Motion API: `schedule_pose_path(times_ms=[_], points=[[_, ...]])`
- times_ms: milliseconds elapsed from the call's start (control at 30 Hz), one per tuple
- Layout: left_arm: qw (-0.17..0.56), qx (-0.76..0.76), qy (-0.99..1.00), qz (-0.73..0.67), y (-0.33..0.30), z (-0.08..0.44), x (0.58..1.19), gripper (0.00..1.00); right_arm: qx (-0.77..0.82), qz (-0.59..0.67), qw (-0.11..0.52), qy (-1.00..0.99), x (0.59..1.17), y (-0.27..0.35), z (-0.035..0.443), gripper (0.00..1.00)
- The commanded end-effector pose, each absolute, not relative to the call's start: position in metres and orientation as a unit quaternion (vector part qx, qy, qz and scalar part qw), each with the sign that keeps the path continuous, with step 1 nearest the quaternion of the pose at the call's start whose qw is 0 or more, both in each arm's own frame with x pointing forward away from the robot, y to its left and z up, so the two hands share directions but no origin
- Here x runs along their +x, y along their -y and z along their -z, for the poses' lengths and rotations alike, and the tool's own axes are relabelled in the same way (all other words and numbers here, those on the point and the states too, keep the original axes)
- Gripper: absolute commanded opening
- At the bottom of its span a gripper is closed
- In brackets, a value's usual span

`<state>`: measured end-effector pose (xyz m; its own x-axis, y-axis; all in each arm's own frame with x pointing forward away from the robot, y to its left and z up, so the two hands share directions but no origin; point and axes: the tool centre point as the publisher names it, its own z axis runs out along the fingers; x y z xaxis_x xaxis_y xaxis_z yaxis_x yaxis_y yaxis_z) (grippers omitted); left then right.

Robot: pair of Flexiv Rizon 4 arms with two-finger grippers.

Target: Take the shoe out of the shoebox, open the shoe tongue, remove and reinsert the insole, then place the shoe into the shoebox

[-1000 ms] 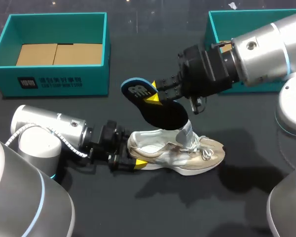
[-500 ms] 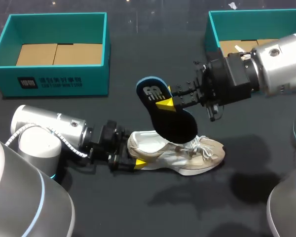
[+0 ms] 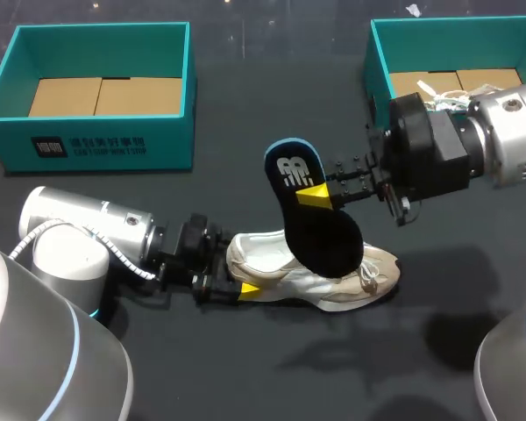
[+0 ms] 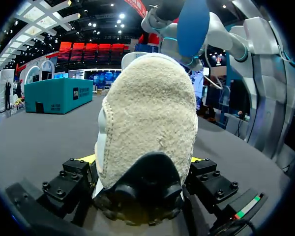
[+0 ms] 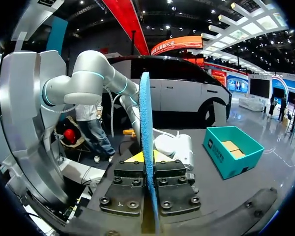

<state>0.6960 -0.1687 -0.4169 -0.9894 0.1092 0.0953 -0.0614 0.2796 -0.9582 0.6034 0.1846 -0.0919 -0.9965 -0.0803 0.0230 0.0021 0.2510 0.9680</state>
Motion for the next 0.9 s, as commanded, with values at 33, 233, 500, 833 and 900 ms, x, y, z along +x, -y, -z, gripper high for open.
schedule_pose_path(times_ms=[33,233,500,833,900], points=[[0.071,-0.015,0.797,-0.599,0.166,0.421,0.695,0.0,0.008,0.623,0.029,0.782,0.586,-0.166,0.096,0.0],[0.071,-0.015,0.797,-0.599,0.166,0.421,0.695,0.0,-0.047,0.634,0.049,0.77,0.579,-0.16,0.1,0.0],[0.071,-0.015,0.797,-0.599,0.166,0.421,0.695,0.0,-0.047,0.634,0.049,0.77,0.579,-0.16,0.1,0.0],[0.071,-0.015,0.797,-0.599,0.166,0.421,0.695,0.0,-0.096,0.679,0.084,0.723,0.577,-0.135,0.093,0.0],[0.071,-0.015,0.797,-0.599,0.166,0.421,0.695,0.0,-0.107,0.692,0.09,0.708,0.577,-0.132,0.091,0.0]])
